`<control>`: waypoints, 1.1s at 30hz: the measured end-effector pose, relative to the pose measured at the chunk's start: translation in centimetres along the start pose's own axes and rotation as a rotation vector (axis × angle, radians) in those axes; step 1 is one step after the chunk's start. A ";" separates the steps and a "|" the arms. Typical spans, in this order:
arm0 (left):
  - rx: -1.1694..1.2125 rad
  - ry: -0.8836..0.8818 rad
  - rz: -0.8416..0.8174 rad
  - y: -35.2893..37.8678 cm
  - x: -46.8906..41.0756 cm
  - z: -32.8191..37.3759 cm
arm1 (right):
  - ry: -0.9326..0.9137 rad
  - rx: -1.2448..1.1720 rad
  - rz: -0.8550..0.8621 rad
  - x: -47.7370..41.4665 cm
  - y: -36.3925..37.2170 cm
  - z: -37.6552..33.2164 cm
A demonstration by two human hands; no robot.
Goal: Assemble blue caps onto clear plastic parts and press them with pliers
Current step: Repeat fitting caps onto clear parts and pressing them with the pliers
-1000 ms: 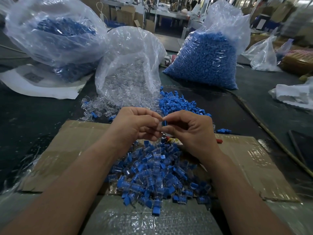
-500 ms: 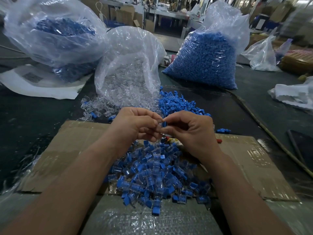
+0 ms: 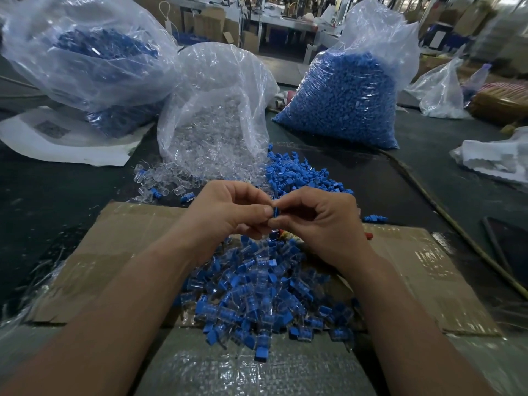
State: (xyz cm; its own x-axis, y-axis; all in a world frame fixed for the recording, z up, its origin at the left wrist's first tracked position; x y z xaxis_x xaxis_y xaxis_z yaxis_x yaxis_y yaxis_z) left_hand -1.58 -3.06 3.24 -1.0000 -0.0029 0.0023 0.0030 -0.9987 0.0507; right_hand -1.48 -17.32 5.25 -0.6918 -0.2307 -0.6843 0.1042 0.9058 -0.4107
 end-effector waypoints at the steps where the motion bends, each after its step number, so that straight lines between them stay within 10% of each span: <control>1: -0.010 0.007 -0.002 0.1 0.1 0.0 | 0.041 -0.014 -0.015 0.0 0.0 0.1; 7: 0.047 0.047 0.124 -0.7 -0.1 0.3 | 0.375 0.192 0.004 -0.6 -2.9 2.8; 16: 0.094 0.071 0.221 -1.4 -0.3 0.4 | 0.799 0.418 -0.613 1.5 -4.0 5.4; 33: 0.091 0.048 0.198 -1.1 -0.5 0.0 | 0.534 0.791 -0.466 0.3 -2.2 5.2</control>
State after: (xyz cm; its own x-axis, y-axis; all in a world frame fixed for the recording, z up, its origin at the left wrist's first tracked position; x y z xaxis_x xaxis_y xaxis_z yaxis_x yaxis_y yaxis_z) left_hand -1.05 -1.96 3.16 -0.9789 -0.2027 -0.0266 0.1969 -0.9698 0.1437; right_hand 1.76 -21.21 2.82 -0.9872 -0.1356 -0.0837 0.0501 0.2346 -0.9708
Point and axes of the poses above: each hand's wrist, its own x-axis away from the middle knuckle, its own y-axis out of the palm, z = x × y, the point moved 4 cm from there along -x, towards the middle knuckle, and after that the axes turned 12 degrees about z, right-handed, at the moved point
